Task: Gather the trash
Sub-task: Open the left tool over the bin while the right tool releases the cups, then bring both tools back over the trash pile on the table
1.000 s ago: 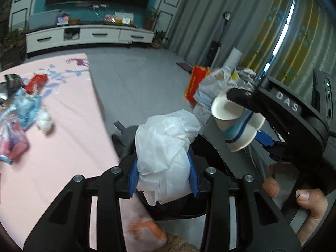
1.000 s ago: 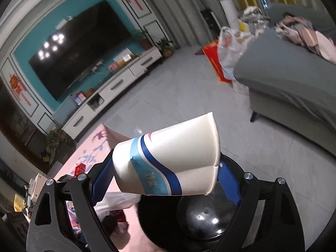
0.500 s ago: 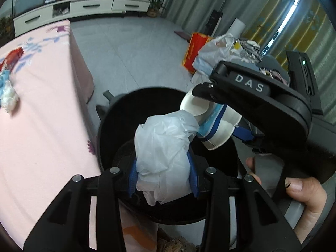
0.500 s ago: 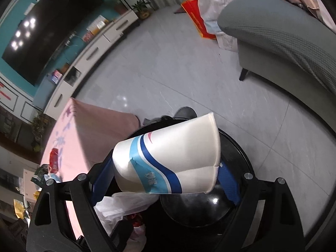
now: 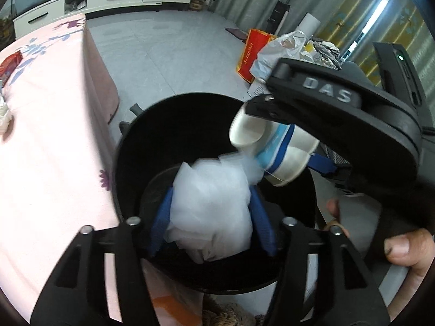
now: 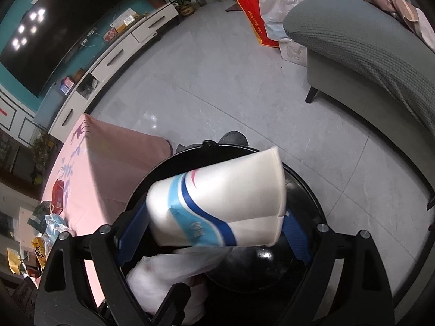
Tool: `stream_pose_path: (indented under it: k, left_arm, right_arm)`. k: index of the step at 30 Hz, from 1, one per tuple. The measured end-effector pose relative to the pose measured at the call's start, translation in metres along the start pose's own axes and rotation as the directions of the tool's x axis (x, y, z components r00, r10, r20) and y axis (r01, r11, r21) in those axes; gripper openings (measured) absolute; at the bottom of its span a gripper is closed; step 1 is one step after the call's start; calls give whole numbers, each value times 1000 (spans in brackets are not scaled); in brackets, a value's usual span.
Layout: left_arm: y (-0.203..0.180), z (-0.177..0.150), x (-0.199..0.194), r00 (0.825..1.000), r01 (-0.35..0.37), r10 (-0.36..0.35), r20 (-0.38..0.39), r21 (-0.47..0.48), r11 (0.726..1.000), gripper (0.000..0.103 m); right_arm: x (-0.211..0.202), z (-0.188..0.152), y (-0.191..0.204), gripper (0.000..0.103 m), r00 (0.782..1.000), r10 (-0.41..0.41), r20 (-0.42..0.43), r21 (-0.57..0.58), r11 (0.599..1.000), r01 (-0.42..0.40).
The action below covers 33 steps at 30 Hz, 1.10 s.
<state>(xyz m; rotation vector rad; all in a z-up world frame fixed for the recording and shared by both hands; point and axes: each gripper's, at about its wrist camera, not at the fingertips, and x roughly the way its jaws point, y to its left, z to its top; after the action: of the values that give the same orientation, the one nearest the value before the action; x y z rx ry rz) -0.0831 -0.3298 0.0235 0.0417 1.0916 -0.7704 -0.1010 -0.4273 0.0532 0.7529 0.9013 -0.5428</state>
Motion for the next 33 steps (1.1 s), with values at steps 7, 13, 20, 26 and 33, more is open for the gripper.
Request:
stream_pose_path:
  k: [7, 13, 20, 26, 33]
  left_arm:
    - [17, 4, -26, 996, 72, -68, 60, -60, 996, 95]
    - [19, 4, -52, 987, 133, -128, 99, -47, 990, 100]
    - [28, 5, -85, 971, 207, -197, 139, -65, 976, 100]
    - [62, 0, -137, 968, 125, -96, 231, -113, 986, 100]
    - [146, -17, -205, 905, -185, 270, 329, -265, 946, 100]
  right_arm:
    - [-31, 0, 6, 100, 995, 67, 77, -13, 998, -67]
    - [-52, -1, 21, 100, 987, 82, 139, -58, 996, -75]
    - [-78, -3, 27, 100, 966, 95, 240, -57, 995, -83]
    - [-83, -5, 37, 100, 949, 83, 304, -51, 996, -70]
    - [-75, -22, 83, 100, 942, 157, 296, -168, 980, -110]
